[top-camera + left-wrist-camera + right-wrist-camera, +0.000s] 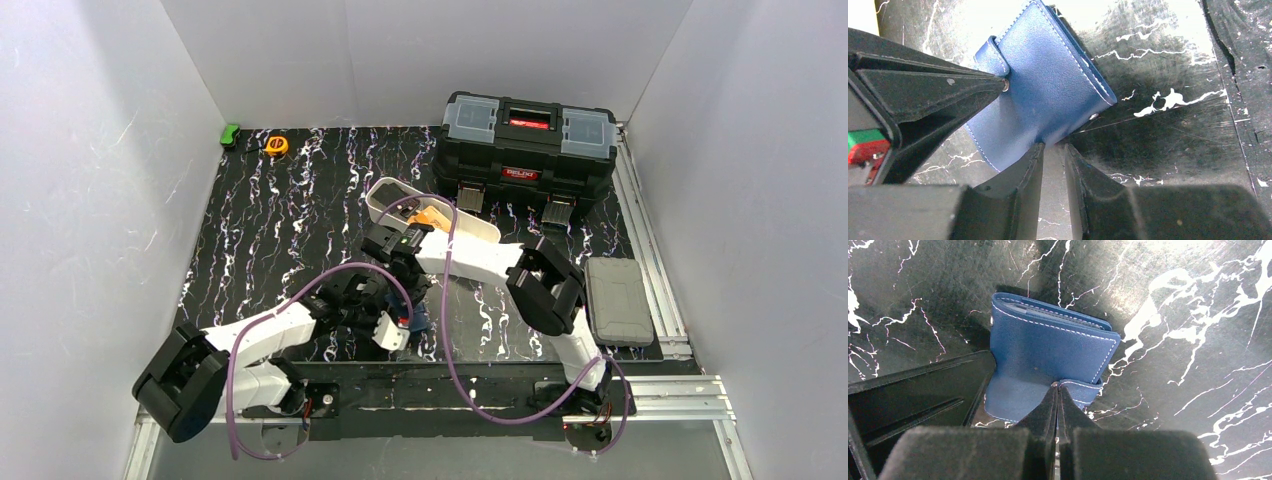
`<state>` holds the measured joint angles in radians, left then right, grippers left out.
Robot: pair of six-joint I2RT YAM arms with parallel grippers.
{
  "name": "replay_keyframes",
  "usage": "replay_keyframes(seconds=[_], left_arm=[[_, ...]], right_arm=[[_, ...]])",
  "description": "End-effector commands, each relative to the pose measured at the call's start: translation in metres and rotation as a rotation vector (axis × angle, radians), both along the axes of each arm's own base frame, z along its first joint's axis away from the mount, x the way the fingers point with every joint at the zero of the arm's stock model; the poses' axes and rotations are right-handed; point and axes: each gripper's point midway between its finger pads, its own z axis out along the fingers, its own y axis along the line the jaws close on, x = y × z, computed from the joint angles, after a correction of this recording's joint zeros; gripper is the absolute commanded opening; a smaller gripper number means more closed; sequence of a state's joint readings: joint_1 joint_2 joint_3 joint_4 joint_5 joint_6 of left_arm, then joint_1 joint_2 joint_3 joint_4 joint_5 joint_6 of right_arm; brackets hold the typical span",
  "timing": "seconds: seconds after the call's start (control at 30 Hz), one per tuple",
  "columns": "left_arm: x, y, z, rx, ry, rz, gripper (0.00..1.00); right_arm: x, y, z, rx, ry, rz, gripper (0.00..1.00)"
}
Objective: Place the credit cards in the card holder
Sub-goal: Close the card holder at the center of the board.
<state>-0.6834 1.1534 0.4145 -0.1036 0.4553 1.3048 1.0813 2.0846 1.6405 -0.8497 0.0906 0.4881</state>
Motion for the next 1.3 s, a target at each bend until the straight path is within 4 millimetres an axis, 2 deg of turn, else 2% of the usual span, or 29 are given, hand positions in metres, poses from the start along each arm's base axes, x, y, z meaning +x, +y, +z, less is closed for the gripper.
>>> replay_keyframes(seconds=[0.0, 0.4, 0.63, 0.87, 0.93, 1.07, 1.27], left_arm=[[-0.017, -0.005, -0.011, 0.006, 0.07, -0.059, 0.24], [-0.019, -0.009, -0.004, -0.005, 0.072, -0.059, 0.24], [-0.022, -0.004, -0.002, 0.017, 0.091, -0.041, 0.23], [-0.022, -0.001, 0.0, 0.03, 0.102, -0.023, 0.23], [-0.022, -0.001, 0.001, 0.034, 0.101, -0.025, 0.23], [-0.021, -0.003, 0.003, 0.031, 0.099, -0.027, 0.23], [-0.021, -0.002, 0.003, 0.034, 0.094, -0.024, 0.23]], right_arm=[[-0.019, 0.006, -0.045, -0.044, 0.077, 0.041, 0.01], [-0.023, 0.011, -0.055, -0.028, 0.103, 0.054, 0.01], [-0.029, 0.012, -0.054, 0.034, 0.114, 0.069, 0.23], [-0.033, 0.009, -0.056, 0.058, 0.102, 0.057, 0.23], [-0.031, 0.01, -0.052, 0.066, 0.084, 0.061, 0.23], [-0.027, 0.013, -0.037, 0.1, 0.049, 0.072, 0.29], [-0.028, 0.012, -0.027, 0.129, 0.036, 0.067, 0.29]])
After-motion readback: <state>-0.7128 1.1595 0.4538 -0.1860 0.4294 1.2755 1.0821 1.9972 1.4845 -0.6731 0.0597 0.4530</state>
